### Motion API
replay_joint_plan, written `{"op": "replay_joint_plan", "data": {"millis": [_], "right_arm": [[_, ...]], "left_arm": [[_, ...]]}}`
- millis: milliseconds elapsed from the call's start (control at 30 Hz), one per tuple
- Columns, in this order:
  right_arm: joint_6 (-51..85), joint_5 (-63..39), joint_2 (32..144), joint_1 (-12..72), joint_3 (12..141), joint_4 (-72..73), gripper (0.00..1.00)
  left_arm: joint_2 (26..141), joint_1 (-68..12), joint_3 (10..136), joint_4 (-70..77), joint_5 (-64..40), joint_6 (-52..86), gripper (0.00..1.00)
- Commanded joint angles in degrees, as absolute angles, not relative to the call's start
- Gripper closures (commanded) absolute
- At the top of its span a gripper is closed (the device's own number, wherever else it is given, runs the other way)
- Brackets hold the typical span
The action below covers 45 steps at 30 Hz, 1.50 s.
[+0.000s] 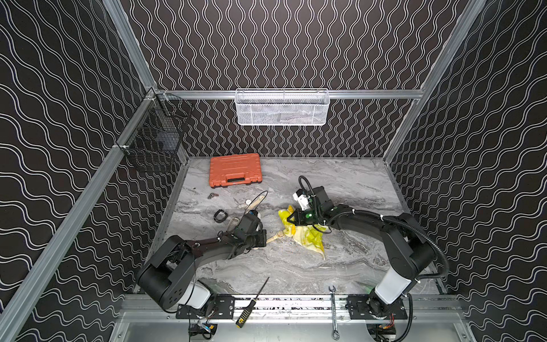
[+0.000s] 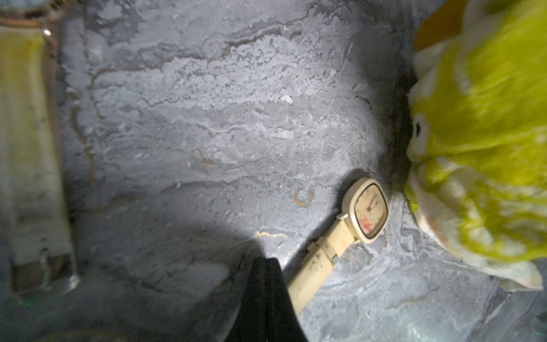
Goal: Wipe the watch dial
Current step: Wipe the dirt from the watch dial.
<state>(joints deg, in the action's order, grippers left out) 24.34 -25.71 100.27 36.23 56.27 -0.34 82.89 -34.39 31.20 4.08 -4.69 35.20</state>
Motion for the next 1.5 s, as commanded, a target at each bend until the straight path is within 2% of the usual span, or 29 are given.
{"op": "replay_joint_plan", "data": {"millis": [0,233,433,833,1000,1133,1333,1467], "right_arm": [[21.1,-25.1,102.9,38.9,56.7,1.4,1.0],[19.2,-26.1,110.8,41.3,57.6,3.6,1.0],[20.0,-25.5,113.1,40.8,51.6,6.0,1.0],[18.6,-27.8,109.1,33.6,39.5,13.9,1.0],[17.7,-23.0,105.2,32.1,35.3,14.7,1.0],[17.0,-23.4,103.5,31.6,36.6,11.9,1.0],[16.7,-26.5,93.8,32.1,41.4,8.5,1.0],[15.9,-28.3,95.0,35.0,44.9,10.5,1.0]], "left_arm": [[81.3,-34.3,34.9,-4.4,-6.0,31.8,0.94],[78.3,-34.2,33.7,3.1,-10.5,40.6,0.95],[83.7,-34.3,29.4,11.9,-11.3,43.8,0.97],[85.8,-34.3,22.1,12.3,-6.0,43.6,0.98],[85.6,-34.3,21.7,11.0,-5.6,44.0,0.98],[85.4,-34.3,21.7,10.1,-4.8,44.0,0.98],[85.6,-34.3,22.3,9.6,-4.2,43.3,0.98],[87.3,-34.3,22.8,10.1,-5.1,43.5,0.98]]}}
